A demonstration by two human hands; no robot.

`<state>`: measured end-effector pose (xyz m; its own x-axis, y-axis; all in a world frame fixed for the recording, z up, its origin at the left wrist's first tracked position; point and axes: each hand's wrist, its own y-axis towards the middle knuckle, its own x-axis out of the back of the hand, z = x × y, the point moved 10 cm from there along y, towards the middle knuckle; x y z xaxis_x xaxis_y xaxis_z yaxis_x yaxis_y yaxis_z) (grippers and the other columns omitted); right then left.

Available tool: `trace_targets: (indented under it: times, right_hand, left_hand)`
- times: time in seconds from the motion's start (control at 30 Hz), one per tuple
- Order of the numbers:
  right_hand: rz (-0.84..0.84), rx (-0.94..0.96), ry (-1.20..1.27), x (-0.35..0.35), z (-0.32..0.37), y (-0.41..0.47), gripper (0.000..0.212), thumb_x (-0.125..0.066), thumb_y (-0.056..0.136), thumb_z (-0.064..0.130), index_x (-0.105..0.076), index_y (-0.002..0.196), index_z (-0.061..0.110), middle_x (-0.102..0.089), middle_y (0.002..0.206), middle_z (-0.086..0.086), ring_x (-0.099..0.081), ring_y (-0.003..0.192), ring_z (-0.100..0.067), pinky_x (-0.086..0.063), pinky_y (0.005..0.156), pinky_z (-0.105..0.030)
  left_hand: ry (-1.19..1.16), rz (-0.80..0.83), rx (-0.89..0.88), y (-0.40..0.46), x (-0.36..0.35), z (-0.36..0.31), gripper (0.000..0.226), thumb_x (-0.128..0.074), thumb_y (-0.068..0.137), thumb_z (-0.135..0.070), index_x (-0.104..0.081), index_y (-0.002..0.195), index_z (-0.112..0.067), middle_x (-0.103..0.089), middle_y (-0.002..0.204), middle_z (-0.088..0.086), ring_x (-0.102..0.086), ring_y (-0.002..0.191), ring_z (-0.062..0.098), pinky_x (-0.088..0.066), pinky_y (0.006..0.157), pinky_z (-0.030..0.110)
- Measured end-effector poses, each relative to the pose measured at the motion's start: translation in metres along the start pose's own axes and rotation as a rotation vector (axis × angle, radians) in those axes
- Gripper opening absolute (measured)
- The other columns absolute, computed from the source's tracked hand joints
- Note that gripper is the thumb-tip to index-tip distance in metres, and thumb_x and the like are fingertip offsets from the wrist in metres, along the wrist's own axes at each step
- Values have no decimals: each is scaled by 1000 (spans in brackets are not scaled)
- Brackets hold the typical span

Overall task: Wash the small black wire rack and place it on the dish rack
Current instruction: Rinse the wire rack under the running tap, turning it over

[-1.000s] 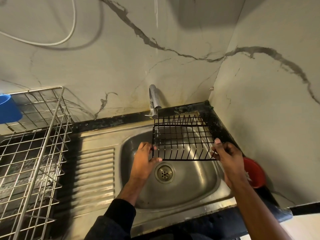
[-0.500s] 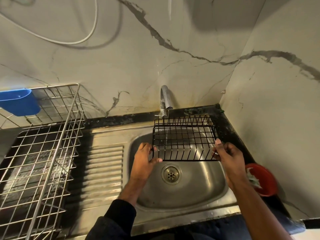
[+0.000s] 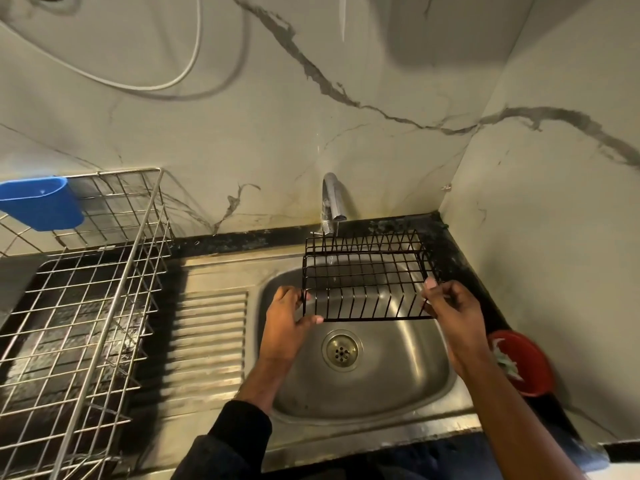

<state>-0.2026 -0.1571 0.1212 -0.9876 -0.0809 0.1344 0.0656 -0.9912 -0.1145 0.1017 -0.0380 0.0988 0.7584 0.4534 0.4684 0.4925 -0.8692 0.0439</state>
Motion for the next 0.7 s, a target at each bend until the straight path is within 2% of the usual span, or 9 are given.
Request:
trace_targets:
  times: [0.1, 0.23, 0.3, 0.4, 0.57, 0.7]
  right_hand:
    - [17, 51, -63, -9, 7, 0, 46, -72, 77, 65, -62, 86, 21, -69, 96, -5, -68, 98, -24, -56, 95, -52]
    - [78, 81, -112, -28, 11, -3, 54, -72, 80, 62, -59, 86, 10, -65, 96, -23, -65, 94, -40, -55, 92, -55]
    - [101, 83, -108, -35, 12, -4, 55, -72, 82, 55, -56, 88, 3, -62, 96, -29, -62, 84, -38, -56, 86, -48]
    - [137, 79, -113, -43, 11, -4, 49, -71, 86, 46, -56, 89, -1, -63, 96, -30, -61, 85, -39, -51, 78, -33]
    - [174, 89, -92, -50, 11, 0, 49, -70, 89, 44, -54, 87, -2, -62, 98, -32, -62, 97, -45, -50, 76, -29]
    - [198, 122, -108, -55, 17, 1, 50, -70, 89, 44, -54, 84, -3, -61, 95, -34, -62, 84, -40, -49, 73, -28]
  left_hand:
    - [-35, -28, 40, -2, 8, 9, 47, -90, 73, -11, -64, 111, -15, -58, 117, -7, -63, 117, 18, -52, 107, 42]
    - [-21, -77, 72, -7, 23, 18, 51, -89, 73, -9, -63, 117, -8, -54, 109, -17, -63, 118, 22, -52, 107, 46]
    - [-25, -95, 78, -10, 28, 22, 53, -89, 72, -7, -63, 118, -13, -54, 109, -17, -64, 119, 24, -52, 106, 48]
    - [-30, -123, 84, -14, 35, 25, 51, -90, 71, -7, -61, 110, -21, -57, 113, -8, -65, 116, 24, -54, 104, 48]
    - [-7, -150, 71, -19, 41, 25, 46, -91, 70, -9, -61, 102, -21, -54, 107, -14, -65, 108, 25, -56, 100, 47]
    - [10, -177, 49, -23, 47, 20, 46, -91, 70, -9, -62, 103, -20, -55, 107, -15, -66, 108, 27, -57, 99, 45]
